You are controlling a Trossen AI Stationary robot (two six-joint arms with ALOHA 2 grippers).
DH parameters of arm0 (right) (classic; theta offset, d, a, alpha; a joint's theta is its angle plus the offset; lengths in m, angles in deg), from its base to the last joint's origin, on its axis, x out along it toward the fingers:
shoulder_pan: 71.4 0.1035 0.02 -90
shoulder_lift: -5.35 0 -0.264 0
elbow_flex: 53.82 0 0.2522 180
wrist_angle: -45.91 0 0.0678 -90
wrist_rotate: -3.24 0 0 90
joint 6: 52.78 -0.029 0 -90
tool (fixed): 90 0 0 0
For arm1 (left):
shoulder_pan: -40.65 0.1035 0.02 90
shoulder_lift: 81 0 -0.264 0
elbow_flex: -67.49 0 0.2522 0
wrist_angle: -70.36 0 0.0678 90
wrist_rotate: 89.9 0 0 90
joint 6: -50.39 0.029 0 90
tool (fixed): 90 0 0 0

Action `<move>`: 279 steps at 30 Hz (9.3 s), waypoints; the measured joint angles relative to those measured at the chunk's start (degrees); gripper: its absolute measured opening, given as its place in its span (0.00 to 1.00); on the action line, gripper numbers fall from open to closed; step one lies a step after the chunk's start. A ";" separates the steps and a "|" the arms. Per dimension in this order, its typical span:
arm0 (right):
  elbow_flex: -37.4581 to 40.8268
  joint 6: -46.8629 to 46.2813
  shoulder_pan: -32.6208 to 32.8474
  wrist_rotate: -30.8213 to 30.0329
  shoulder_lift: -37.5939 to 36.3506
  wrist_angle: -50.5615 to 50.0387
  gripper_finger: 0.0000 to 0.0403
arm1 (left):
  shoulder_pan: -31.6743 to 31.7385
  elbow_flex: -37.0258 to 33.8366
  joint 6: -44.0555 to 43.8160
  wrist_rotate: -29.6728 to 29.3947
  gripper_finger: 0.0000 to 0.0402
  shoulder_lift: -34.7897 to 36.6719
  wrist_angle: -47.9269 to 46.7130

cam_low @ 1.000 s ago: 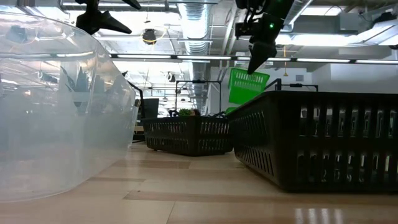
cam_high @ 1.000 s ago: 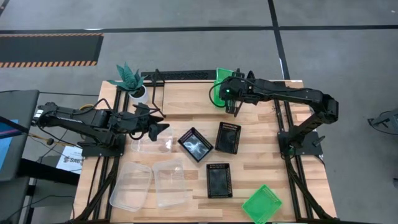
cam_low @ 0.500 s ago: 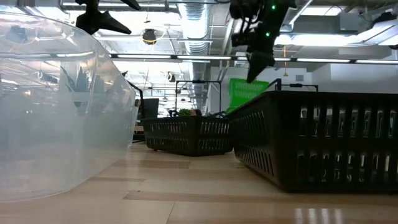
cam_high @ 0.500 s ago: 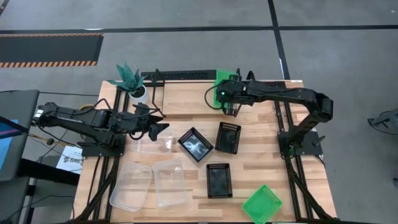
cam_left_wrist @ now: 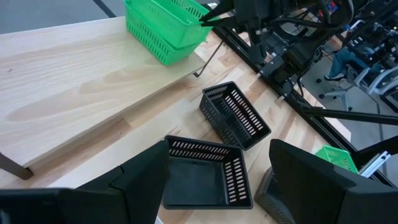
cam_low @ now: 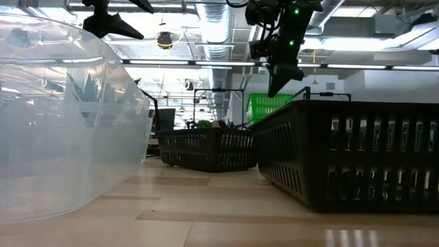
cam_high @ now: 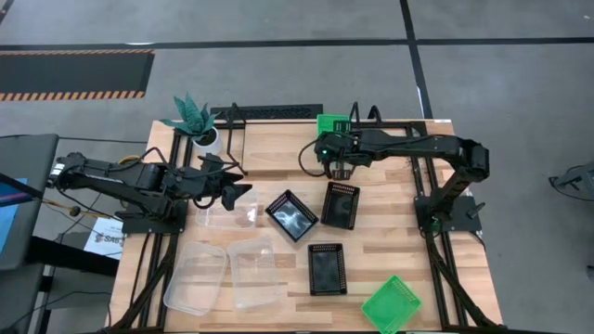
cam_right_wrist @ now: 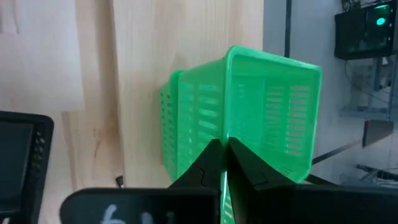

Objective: Stack baskets on shelf by color
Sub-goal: Stack the top green bin on top of the green bin on the shelf, then stack the green bin on top of the stacked green bins on the shelf

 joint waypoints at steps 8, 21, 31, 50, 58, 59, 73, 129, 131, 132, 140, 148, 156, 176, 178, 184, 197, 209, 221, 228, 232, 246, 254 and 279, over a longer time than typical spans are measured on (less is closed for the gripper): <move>0.00 -1.48 -1.01 -0.02 0.00 -0.06 0.11 | 0.00 0.00 0.52 0.00 0.66 -0.01 -0.02; 0.00 -1.36 -1.40 0.36 0.00 -0.25 0.24 | 0.00 0.00 0.57 0.02 0.66 -0.02 -0.02; -0.04 -0.35 -0.11 0.69 -2.13 -0.15 0.35 | 0.00 0.00 0.58 0.07 0.66 -0.02 -0.01; -0.04 1.07 -4.32 9.20 -0.94 -0.16 0.36 | 0.00 0.00 0.52 0.23 0.66 -0.02 -0.07; -0.04 1.68 -4.54 9.20 -0.94 -0.58 0.13 | 0.00 0.00 0.49 0.20 0.66 -0.01 -0.07; -0.04 1.67 -4.54 9.23 -0.94 -0.60 0.10 | 0.00 0.00 0.48 0.20 0.66 0.00 -0.07; -0.02 1.65 -3.71 3.52 -0.94 -0.44 0.02 | 0.00 0.00 0.41 0.09 0.66 -0.01 -0.07; 0.02 -5.45 -6.76 11.00 -0.94 -0.15 0.04 | 0.00 0.00 0.81 -0.13 0.66 -0.02 -0.04; 0.02 -5.42 -6.35 9.71 -0.94 0.29 0.02 | 0.00 0.00 0.81 -0.12 0.66 0.00 -0.04; 0.02 -5.45 -6.28 9.24 -0.94 0.55 0.02 | 0.00 0.00 0.81 -0.13 0.66 -0.01 -0.04; 0.02 -7.00 -6.44 9.13 -0.94 1.16 0.06 | 0.02 0.00 0.81 -0.12 0.66 -0.02 -0.04; 0.02 -7.39 -6.44 9.39 -0.94 1.02 0.06 | 0.00 0.00 0.81 -0.11 0.66 -0.02 -0.04; 1.58 -7.65 -6.46 10.44 -0.94 1.09 0.12 | 0.00 0.00 1.22 -0.11 0.66 -0.01 -0.04; 3.22 -6.96 -6.41 10.78 -1.32 4.56 0.35 | 0.00 0.00 1.64 -0.11 0.66 -0.01 -0.04; 1.72 -7.00 -6.44 10.78 -1.39 4.60 0.41 | 0.01 0.00 1.64 -0.11 0.66 -0.02 -0.04; -3.34 -7.30 -5.52 12.74 -1.54 1.80 0.51 | 0.02 0.00 1.64 -0.11 0.66 0.00 -0.04; -4.04 -11.06 -5.26 19.78 2.96 -2.92 0.50 | 0.00 0.00 1.64 -0.11 0.66 -0.02 -0.15; -4.13 -13.02 -6.13 17.74 5.91 -5.70 0.50 | 0.00 -0.01 1.33 0.37 0.66 -0.02 -1.23; -4.02 -10.47 -5.16 17.92 10.03 -6.17 0.39 | 0.00 -0.02 1.49 0.37 0.66 -0.02 -1.92; -4.02 -7.76 -5.30 17.61 10.03 -6.56 0.07 | 0.00 0.00 1.49 -0.06 0.66 -0.02 -1.92; -4.04 -4.18 -5.19 15.50 10.03 -6.61 0.06 | 0.00 0.00 1.46 -0.69 0.66 0.00 -2.07; -4.04 -0.93 -5.39 13.46 10.03 -7.12 0.12 | 0.00 -0.01 1.46 -1.46 0.66 -0.01 -2.32; -4.04 -1.33 -5.37 13.38 10.03 -6.42 0.33 | 0.00 -0.01 1.58 -1.44 0.66 -0.01 -2.32; -8.00 -78.69 25.64 30.90 -11.65 -27.42 0.47 | 0.00 -0.01 2.46 3.30 0.66 -0.02 -2.56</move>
